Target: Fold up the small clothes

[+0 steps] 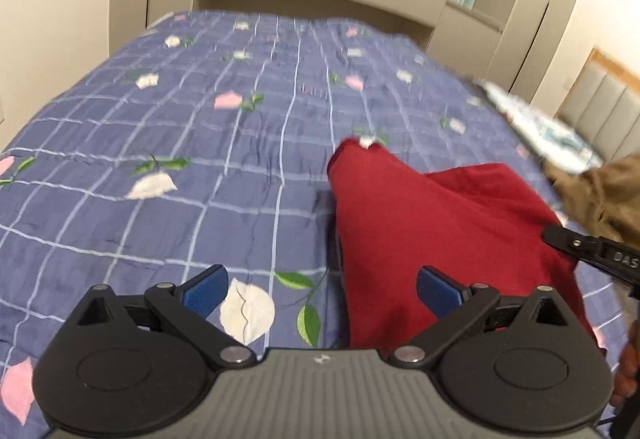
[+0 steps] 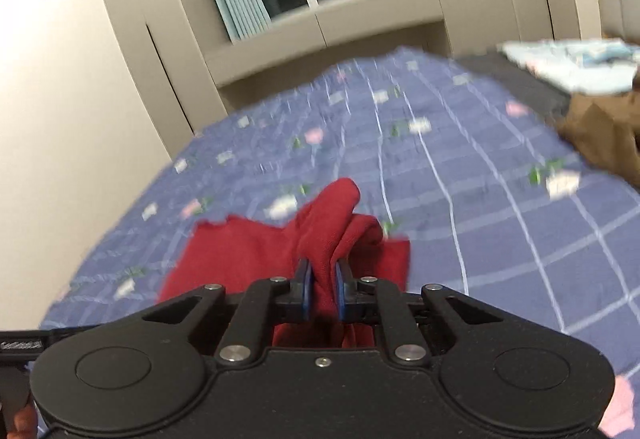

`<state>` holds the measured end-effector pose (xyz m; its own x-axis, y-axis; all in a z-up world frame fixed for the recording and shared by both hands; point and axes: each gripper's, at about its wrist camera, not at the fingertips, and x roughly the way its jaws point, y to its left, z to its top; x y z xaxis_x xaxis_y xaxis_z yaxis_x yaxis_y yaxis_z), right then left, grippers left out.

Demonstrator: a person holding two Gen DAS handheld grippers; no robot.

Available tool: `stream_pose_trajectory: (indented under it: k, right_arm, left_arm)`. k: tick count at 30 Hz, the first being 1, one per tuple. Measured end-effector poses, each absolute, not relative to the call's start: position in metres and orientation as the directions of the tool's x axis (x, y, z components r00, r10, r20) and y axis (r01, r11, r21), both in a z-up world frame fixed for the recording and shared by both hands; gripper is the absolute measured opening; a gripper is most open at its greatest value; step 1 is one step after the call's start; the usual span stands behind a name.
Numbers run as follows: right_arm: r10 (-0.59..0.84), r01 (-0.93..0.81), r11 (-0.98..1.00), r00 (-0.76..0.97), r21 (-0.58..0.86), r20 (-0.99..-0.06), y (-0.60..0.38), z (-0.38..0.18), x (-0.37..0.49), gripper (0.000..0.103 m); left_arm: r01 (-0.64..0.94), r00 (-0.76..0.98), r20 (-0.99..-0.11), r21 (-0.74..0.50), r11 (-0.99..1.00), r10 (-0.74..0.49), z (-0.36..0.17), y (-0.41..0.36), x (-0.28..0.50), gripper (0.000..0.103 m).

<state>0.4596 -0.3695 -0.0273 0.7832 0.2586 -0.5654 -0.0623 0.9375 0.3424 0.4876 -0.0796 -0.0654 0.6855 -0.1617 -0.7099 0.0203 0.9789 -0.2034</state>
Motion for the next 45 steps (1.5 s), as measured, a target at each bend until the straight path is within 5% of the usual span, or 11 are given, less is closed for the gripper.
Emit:
stream_pose_trajectory:
  k: [5,10,15,22,29,38,45]
  right_arm:
    - [0.227,-0.02,0.943,0.771,0.333,-0.595,-0.374,-0.05,0.455,0.027]
    - [0.175,-0.028,0.962,0.826,0.27,-0.535,-0.372,-0.039,0.458,0.078]
    - [0.138,-0.045,0.98,0.858,0.194,-0.495,-0.361,-0.032,0.489,0.093]
    - [0.0,0.047,0.996,0.831,0.07,-0.556,-0.358,-0.068,0.544,0.093]
    - [0.018,0.064,0.991,0.815,0.121,-0.58,-0.369,-0.099,0.549,0.096]
    - [0.085,0.086,0.96,0.818,0.267,-0.569,-0.383,-0.077,0.517,0.097]
    - [0.077,0.062,0.967,0.855,0.248,-0.512,-0.375,-0.052,0.459,0.098]
  left_arm:
    - [0.02,0.635,-0.758,-0.179,0.984,-0.15,-0.091,-0.09,0.499,0.102]
    - [0.011,0.662,-0.734,-0.194,0.981,-0.153,-0.084,-0.083,0.508,0.102]
    - [-0.052,0.702,-0.706,-0.185,0.981,-0.096,-0.073,-0.089,0.542,0.102]
    - [-0.122,0.65,-0.759,-0.144,0.982,-0.031,-0.104,-0.093,0.603,0.103]
    - [-0.098,0.64,-0.767,-0.14,0.985,-0.045,-0.124,-0.093,0.608,0.103]
    - [-0.134,0.633,-0.773,-0.17,0.976,-0.047,-0.103,-0.087,0.591,0.102]
    - [-0.107,0.64,-0.765,-0.187,0.977,-0.076,-0.084,-0.089,0.561,0.102]
